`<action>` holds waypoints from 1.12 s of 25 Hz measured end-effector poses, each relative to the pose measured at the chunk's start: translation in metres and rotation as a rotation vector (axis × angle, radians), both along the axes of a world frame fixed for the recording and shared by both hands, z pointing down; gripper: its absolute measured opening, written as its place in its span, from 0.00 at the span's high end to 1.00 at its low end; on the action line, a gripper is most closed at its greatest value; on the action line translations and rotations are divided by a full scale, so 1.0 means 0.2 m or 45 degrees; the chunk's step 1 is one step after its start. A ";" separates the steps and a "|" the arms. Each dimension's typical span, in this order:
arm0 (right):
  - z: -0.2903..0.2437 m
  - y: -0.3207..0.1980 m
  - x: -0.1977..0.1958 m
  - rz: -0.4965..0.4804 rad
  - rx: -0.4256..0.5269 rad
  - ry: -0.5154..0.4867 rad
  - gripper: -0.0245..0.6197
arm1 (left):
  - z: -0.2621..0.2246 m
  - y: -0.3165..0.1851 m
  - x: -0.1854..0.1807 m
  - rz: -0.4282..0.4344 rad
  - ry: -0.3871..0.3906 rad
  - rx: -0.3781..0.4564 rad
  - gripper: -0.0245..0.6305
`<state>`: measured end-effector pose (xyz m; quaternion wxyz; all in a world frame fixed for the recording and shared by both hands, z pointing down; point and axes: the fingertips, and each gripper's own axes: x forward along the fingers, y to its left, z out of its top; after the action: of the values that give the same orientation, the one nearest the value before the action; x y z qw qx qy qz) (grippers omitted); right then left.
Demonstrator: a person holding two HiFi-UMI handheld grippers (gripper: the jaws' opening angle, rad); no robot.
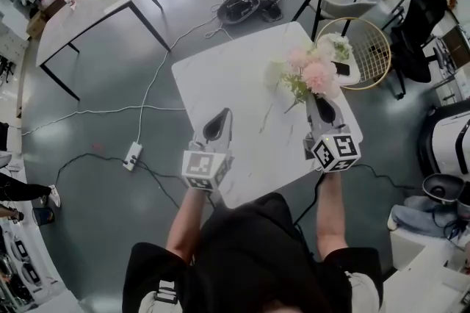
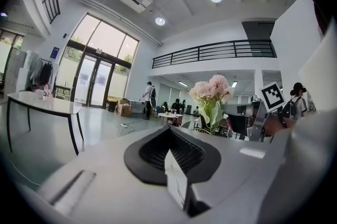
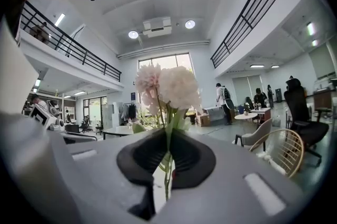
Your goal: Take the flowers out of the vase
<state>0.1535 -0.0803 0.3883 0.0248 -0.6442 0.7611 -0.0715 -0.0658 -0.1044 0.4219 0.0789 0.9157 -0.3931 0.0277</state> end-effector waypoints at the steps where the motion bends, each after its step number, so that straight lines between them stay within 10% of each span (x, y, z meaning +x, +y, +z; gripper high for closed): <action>1: 0.01 0.02 0.00 0.010 -0.006 -0.002 0.94 | 0.00 0.01 0.00 0.013 -0.001 -0.002 0.95; 28: 0.27 0.42 -0.10 0.159 -0.117 -0.068 0.94 | 0.02 0.18 0.08 0.216 -0.011 -0.006 0.95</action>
<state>0.1338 0.0042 0.4421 0.0199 -0.6888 0.7144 -0.1218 -0.0506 -0.0693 0.4260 0.0767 0.9454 -0.3144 0.0389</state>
